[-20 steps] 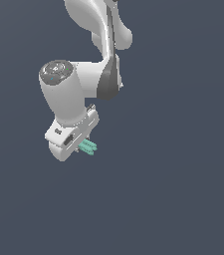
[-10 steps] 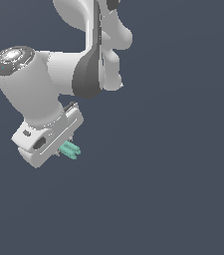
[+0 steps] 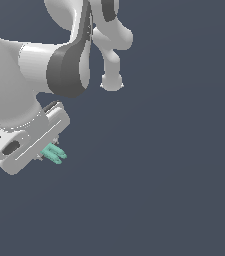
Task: Pick up the object and move it to a goal position.
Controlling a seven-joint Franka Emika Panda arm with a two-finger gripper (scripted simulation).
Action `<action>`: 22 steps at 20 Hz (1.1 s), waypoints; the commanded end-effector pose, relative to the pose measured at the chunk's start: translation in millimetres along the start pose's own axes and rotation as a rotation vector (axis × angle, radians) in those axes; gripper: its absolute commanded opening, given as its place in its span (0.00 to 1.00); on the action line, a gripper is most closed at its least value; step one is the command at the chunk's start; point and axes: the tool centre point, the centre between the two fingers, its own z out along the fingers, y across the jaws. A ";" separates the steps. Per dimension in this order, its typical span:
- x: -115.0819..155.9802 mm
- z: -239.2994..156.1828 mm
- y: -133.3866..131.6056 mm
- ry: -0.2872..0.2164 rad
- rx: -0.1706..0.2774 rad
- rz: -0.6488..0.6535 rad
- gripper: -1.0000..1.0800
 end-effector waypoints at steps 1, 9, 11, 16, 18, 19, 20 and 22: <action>-3.3 -5.7 8.2 0.000 0.000 0.000 0.00; -10.4 -18.2 27.1 -0.001 0.000 0.000 0.00; -11.4 -20.0 29.9 -0.001 0.000 0.000 0.00; -12.8 -22.8 34.5 -0.001 0.000 0.000 0.00; -13.1 -23.4 35.5 -0.001 0.000 0.000 0.00; -13.2 -23.6 35.9 -0.001 0.000 0.000 0.00; -13.3 -23.8 36.2 -0.001 0.000 0.000 0.00; -13.4 -24.0 36.6 -0.001 0.000 0.000 0.00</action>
